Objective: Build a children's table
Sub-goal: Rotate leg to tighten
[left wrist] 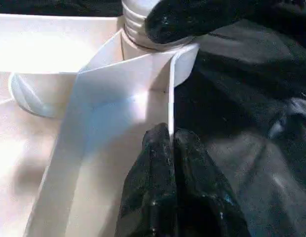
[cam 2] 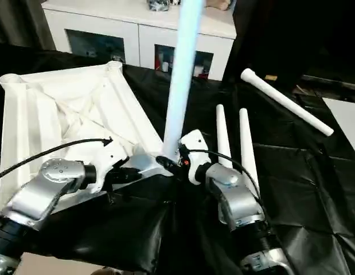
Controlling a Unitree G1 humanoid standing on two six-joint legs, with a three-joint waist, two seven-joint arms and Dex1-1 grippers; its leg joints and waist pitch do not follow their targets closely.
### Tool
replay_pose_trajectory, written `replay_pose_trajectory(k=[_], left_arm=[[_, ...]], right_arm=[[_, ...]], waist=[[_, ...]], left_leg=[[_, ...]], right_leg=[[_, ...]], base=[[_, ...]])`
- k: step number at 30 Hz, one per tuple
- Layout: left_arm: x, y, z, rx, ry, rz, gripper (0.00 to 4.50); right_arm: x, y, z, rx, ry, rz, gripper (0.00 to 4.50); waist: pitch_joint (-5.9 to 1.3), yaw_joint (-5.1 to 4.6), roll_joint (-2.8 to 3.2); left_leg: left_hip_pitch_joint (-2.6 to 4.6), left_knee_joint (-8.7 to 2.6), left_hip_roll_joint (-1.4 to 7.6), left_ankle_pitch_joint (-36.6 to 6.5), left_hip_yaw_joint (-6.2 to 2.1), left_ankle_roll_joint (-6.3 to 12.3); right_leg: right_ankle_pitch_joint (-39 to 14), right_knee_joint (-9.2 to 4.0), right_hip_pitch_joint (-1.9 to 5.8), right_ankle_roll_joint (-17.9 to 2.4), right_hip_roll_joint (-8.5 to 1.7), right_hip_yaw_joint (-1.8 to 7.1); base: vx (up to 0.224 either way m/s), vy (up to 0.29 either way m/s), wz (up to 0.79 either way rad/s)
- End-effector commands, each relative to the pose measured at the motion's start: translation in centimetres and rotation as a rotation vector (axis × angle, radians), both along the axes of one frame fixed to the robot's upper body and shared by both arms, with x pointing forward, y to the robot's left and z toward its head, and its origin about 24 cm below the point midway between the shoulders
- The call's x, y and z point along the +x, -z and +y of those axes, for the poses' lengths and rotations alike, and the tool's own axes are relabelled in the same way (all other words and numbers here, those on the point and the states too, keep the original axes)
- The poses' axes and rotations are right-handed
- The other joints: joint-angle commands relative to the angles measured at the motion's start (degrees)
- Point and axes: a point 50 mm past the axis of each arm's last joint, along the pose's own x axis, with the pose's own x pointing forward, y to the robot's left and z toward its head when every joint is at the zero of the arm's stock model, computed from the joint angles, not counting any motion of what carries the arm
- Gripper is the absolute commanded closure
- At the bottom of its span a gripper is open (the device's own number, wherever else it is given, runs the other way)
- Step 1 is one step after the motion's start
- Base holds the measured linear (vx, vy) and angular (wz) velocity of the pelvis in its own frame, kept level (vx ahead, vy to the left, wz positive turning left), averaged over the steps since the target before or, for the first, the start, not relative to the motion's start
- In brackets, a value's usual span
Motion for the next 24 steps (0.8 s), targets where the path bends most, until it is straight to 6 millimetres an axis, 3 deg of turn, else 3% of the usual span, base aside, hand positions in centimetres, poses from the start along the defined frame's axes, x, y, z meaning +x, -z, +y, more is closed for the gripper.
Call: replay_pose_trajectory(k=[1,5,7,8,11,15,16,19,21,23,24], left_arm=[[0.3,0.8,-0.6,0.024,-0.058,0.027,4.50],[1.5,1.0,-2.0,0.008,-0.192,0.016,4.50],[2.6,1.0,-3.6,-0.027,-0.340,0.002,4.50],[2.9,1.0,-4.1,-0.043,-0.376,-0.004,4.50],[3.8,0.6,-5.8,-0.095,-0.462,-0.066,4.50],[4.2,0.1,-6.7,-0.111,-0.441,-0.107,4.50],[4.2,0.1,-6.7,-0.111,-0.441,-0.107,4.50],[4.3,0.0,-6.7,-0.110,-0.418,-0.105,4.50],[4.4,0.0,-6.5,-0.099,-0.405,-0.105,4.50],[4.6,0.0,-6.1,-0.086,-0.414,-0.109,4.50],[4.7,0.0,-6.1,-0.084,-0.416,-0.111,4.50]], right_arm=[[0.2,1.5,-0.8,-0.043,0.142,0.066,1.82],[0.6,2.1,0.0,-0.029,0.273,0.107,1.83],[0.8,2.5,1.1,-0.006,0.359,0.149,1.83],[0.8,2.6,1.4,0.005,0.371,0.160,1.83],[1.1,2.7,2.5,0.029,0.420,0.183,1.84],[1.4,2.6,2.8,0.004,0.419,0.162,1.84],[1.4,2.6,2.8,0.004,0.419,0.162,1.49],[1.4,2.5,2.5,0.004,0.419,0.148,1.10],[1.5,2.4,2.2,-0.006,0.431,0.128,0.98],[1.5,2.1,2.0,-0.008,0.431,0.109,0.85],[1.5,2.1,1.9,-0.010,0.432,0.105,0.72]], waist=[[-2.63,-0.17,0.74],[-2.63,-0.39,0.71],[-2.56,-0.54,0.71],[-2.58,-0.42,0.61],[-2.80,-0.14,0.25],[-2.97,0.17,0.20],[-2.98,0.21,0.17],[-3.06,0.35,0.26],[-3.00,0.12,0.47],[-3.25,-0.55,0.43],[-3.35,-1.07,0.33]], left_leg=[[1.05,-4.42,2.95,-19.5,-1.20,-2.06],[1.06,-4.57,2.92,-21.4,-1.41,-2.73],[1.99,-4.23,2.79,-24.3,-1.18,-3.43],[2.09,-4.14,2.81,-24.9,-1.32,-3.51],[1.08,-4.41,2.67,-22.4,-1.41,-2.43],[0.72,-4.24,2.50,-20.0,-1.24,-0.98],[0.68,-4.22,2.49,-19.6,-1.22,-0.82],[0.56,-4.22,2.57,-18.4,-1.15,-0.39],[0.26,-4.40,2.56,-18.7,-1.23,-0.51],[-0.48,-4.68,2.49,-18.4,-1.72,-1.17],[-0.73,-4.76,2.65,-17.1,-1.92,-1.30]], right_leg=[[-20.4,-4.93,1.55,-8.5,-3.99,2.56],[-22.5,-5.28,1.34,-7.2,-3.99,2.52],[-24.5,-5.72,0.34,-7.2,-3.92,2.61],[-25.2,-5.76,0.39,-7.1,-3.99,2.51],[-23.5,-5.73,1.20,-5.2,-4.01,2.45],[-23.1,-5.84,1.28,-3.7,-4.13,2.47],[-22.9,-5.80,1.31,-3.7,-4.13,2.47],[-21.6,-5.64,1.37,-4.0,-4.13,2.44],[-20.9,-5.57,1.47,-4.2,-3.94,2.38],[-21.2,-5.38,2.30,-3.8,-4.12,2.09],[-18.7,-5.00,2.41,-4.1,-4.00,1.91]], base=[[0.000,0.000,0.00],[0.000,0.000,0.00],[0.000,0.000,0.00],[0.000,0.000,0.00],[0.000,0.000,0.00],[0.000,0.000,0.00],[0.000,0.000,0.00],[0.000,0.000,0.00],[0.000,0.000,0.00],[0.000,0.000,0.00],[0.000,0.000,0.00]])
